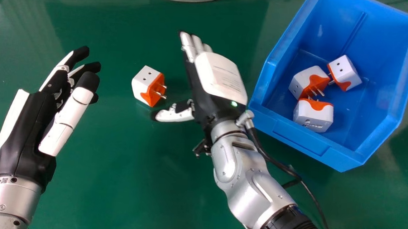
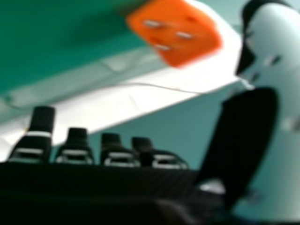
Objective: Pick all objects and put in blue box
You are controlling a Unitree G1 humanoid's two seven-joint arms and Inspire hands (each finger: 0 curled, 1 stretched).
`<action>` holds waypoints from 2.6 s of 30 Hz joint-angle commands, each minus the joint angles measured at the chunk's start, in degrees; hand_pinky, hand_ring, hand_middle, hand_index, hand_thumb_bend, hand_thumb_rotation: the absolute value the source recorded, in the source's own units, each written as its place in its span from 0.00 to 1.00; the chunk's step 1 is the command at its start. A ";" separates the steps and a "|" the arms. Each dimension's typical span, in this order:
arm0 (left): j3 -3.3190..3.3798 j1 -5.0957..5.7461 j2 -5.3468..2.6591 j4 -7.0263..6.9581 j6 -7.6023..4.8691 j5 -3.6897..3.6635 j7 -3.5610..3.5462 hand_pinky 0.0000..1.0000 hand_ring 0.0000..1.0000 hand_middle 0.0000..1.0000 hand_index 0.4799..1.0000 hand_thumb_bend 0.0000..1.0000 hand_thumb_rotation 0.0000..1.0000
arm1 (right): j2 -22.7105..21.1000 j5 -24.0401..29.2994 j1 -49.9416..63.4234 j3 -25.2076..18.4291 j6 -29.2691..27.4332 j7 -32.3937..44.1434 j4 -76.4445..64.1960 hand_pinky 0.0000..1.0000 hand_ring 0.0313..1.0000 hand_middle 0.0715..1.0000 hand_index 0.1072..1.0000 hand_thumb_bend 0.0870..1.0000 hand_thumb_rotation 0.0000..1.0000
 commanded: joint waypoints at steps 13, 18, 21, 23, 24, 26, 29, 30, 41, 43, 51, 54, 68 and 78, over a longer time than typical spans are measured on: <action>-0.70 -0.39 -0.06 -3.52 1.78 0.01 0.38 0.82 0.87 0.88 0.84 0.72 0.85 | 8.92 8.57 -3.73 0.84 5.36 0.58 -3.19 0.90 1.00 1.00 1.00 0.56 0.30; -0.70 -0.61 0.06 -3.49 2.14 0.12 0.41 0.82 0.88 0.88 0.84 0.73 0.85 | 8.13 9.30 -4.35 1.81 6.01 1.19 -3.25 0.91 1.00 1.00 1.00 0.56 0.30; -0.74 -0.64 0.10 -3.67 2.38 0.18 0.43 0.82 0.88 0.88 0.84 0.74 0.85 | 7.85 9.50 -4.82 2.37 6.42 1.42 -3.16 0.91 1.00 1.00 1.00 0.56 0.30; -0.77 -0.64 0.09 -3.60 2.35 0.28 0.45 0.82 0.88 0.88 0.84 0.74 0.85 | 7.71 9.41 -4.70 2.84 6.80 1.61 -3.81 0.91 1.00 1.00 1.00 0.56 0.30; -0.80 -0.62 0.06 -3.55 2.29 0.35 0.48 0.82 0.87 0.88 0.84 0.74 0.85 | 7.65 9.31 -4.64 3.08 6.97 1.67 -4.14 0.91 1.00 1.00 1.00 0.56 0.30; -0.89 -0.55 0.04 -3.68 2.34 0.52 0.57 0.82 0.87 0.88 0.84 0.74 0.85 | 7.54 9.23 -4.66 3.54 7.20 1.75 -4.48 0.91 1.00 1.00 1.00 0.56 0.30; -1.00 -0.42 -0.01 -3.85 2.41 0.62 0.66 0.82 0.87 0.88 0.84 0.74 0.85 | 7.48 9.21 -4.81 4.14 7.29 1.87 -4.55 0.91 1.00 1.00 1.00 0.56 0.30; -1.02 -0.37 -0.02 -3.91 2.43 0.62 0.69 0.82 0.87 0.88 0.84 0.74 0.85 | 7.46 9.20 -4.86 4.28 7.32 1.91 -4.56 0.91 1.00 1.00 1.00 0.56 0.30; -1.59 0.08 -0.22 -4.69 2.45 1.00 1.22 0.82 0.87 0.88 0.84 0.75 0.86 | 6.93 8.71 -6.57 6.76 5.08 3.02 -3.71 0.89 1.00 1.00 1.00 0.56 0.32; -1.67 0.20 -0.30 -4.98 2.53 1.02 1.50 0.82 0.87 0.88 0.84 0.75 0.86 | 6.64 8.66 -7.33 7.07 4.03 3.38 -2.75 0.89 1.00 1.00 1.00 0.56 0.32; -1.99 1.29 -1.75 -5.32 0.98 1.90 2.86 0.81 0.87 0.88 0.83 0.75 0.86 | 4.58 7.36 -10.18 8.12 -0.54 5.26 1.86 0.89 1.00 1.00 1.00 0.56 0.34; -2.21 1.94 -2.67 -5.29 -0.09 2.35 3.37 0.82 0.88 0.88 0.84 0.75 0.86 | 3.30 5.89 -11.46 9.40 -2.51 5.58 3.97 0.89 1.00 1.00 1.00 0.56 0.35; -2.17 4.91 -4.09 -4.05 -4.36 2.10 3.41 0.80 0.87 0.88 0.83 0.74 0.85 | -1.26 -1.40 -16.42 12.21 -10.86 4.70 10.82 0.87 0.99 1.00 0.98 0.63 0.38; -2.07 6.02 -3.64 -3.88 -5.84 2.13 2.88 0.80 0.87 0.88 0.83 0.73 0.85 | -1.06 -1.56 -19.49 12.03 -14.60 4.10 16.24 0.87 0.98 0.99 0.96 0.67 0.37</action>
